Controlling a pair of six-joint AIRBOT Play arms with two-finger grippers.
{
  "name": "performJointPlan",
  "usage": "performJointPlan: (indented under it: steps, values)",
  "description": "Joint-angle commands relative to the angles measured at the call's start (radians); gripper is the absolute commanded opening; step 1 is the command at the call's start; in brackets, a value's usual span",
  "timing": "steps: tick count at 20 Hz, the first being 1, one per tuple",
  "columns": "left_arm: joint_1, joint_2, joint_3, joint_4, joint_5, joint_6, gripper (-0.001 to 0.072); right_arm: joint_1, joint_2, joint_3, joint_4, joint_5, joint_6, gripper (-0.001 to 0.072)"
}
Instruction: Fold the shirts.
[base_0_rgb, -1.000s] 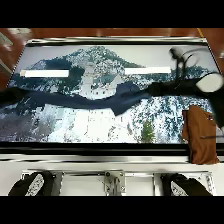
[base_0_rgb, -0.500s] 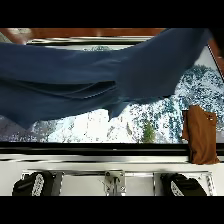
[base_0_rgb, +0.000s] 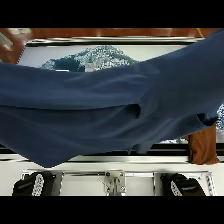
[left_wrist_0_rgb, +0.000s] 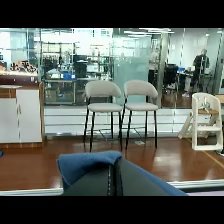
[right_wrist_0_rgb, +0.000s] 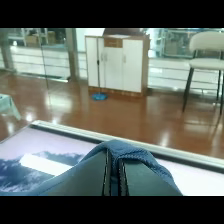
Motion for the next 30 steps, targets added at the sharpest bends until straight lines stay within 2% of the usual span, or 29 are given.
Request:
performJointPlan:
  steps: [1, 3, 6, 9, 12, 16, 19, 20, 23, 25, 29, 30]
  values:
    - [0.000, 0.001, 0.003, 0.053, -0.036, -0.023, 0.0035, 0.000, 0.009, 0.002, -0.064, 0.083, 0.026, 0.0069]
    - [0.000, -0.010, 0.000, 0.092, -0.094, -0.023, 0.0036, 0.000, -0.002, 0.002, -0.139, 0.132, 0.062, 0.0068]
    - [0.000, -0.031, -0.061, 0.187, -0.208, -0.103, 0.0036, 0.000, -0.074, 0.002, -0.252, 0.294, 0.174, 0.0068]
    - [0.000, -0.060, -0.206, 0.238, -0.230, -0.113, 0.0036, 0.000, -0.216, -0.009, -0.244, 0.408, 0.193, 0.0068]
    - [0.000, -0.146, -0.339, 0.235, -0.209, -0.114, 0.0037, 0.000, -0.398, -0.052, -0.234, 0.294, 0.191, 0.0068]
    - [-0.026, -0.348, -0.394, 0.151, -0.033, -0.104, 0.0038, 0.000, -0.654, -0.055, -0.226, -0.010, 0.187, 0.0069]
    - [-0.121, -0.522, -0.394, 0.077, 0.139, 0.013, 0.0038, 0.000, -0.803, -0.055, -0.203, -0.195, 0.187, 0.0069]
    - [-0.158, -0.578, -0.394, 0.079, 0.189, 0.020, 0.0038, 0.000, -0.843, -0.055, -0.184, -0.229, 0.187, 0.0069]
    - [-0.237, -0.756, -0.394, 0.078, 0.317, 0.019, 0.0038, 0.000, -0.955, -0.055, -0.156, -0.238, 0.188, 0.0069]
    - [-0.259, -0.863, -0.394, 0.078, 0.347, 0.016, 0.0039, 0.000, -1.024, -0.055, -0.140, -0.220, 0.200, 0.0070]
    - [-0.272, -1.000, -0.394, 0.077, 0.232, 0.015, 0.0039, 0.000, -1.130, -0.055, -0.048, -0.115, 0.241, 0.0083]
    - [-0.271, -1.017, -0.394, 0.077, 0.202, 0.015, 0.0042, 0.000, -1.142, -0.055, -0.031, -0.100, 0.241, 0.0147]
